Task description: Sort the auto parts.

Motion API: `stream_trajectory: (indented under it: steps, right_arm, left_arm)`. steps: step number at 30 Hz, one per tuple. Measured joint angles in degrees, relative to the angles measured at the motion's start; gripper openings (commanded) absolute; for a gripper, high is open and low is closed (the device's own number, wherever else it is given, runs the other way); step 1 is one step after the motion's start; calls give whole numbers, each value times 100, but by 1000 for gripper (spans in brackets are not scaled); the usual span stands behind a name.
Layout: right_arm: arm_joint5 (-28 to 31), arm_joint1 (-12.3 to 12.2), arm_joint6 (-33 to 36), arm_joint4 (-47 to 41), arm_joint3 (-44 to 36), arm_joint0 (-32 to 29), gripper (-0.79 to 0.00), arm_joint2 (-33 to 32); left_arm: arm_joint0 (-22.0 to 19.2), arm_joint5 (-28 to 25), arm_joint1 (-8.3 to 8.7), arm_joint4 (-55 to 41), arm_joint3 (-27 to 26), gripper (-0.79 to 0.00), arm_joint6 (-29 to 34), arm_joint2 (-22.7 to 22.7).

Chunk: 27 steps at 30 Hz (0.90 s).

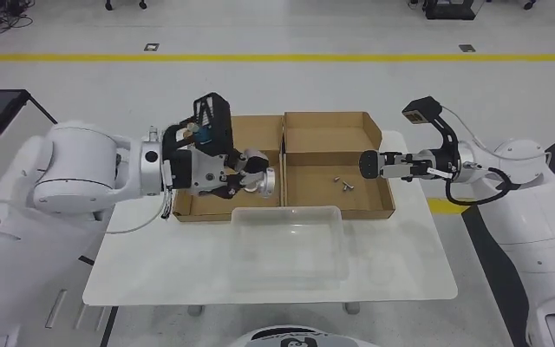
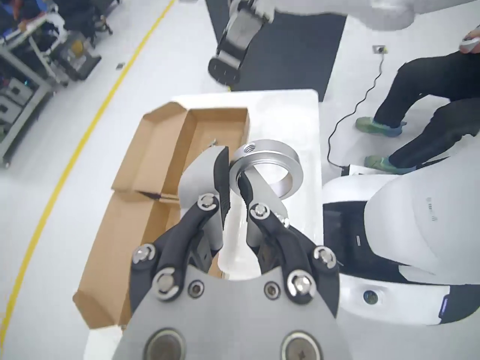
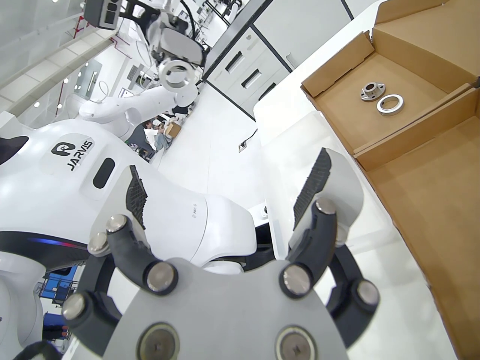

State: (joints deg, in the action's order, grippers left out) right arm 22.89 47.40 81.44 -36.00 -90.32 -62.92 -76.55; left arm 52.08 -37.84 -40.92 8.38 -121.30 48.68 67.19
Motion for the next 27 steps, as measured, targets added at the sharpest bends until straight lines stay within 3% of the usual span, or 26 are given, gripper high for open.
stream_trajectory:
  steps: [5,17,23,27]
  right_arm:
    - [0,0,0,0,0,0,0,0]
    - [0,0,0,0,0,0,0,0]
    - [0,0,0,0,0,0,0,0]
    - [0,0,0,0,0,0,0,0]
  left_arm:
    - [-213,-431,-118,-733,359,-785,-934,-122]
    - [-134,-326,-138,-763,404,-785,-1124,-138]
    - [319,-67,-211,-500,327,-785,-2343,79]
    - [545,-128,-281,-842,348,-785,-3110,110]
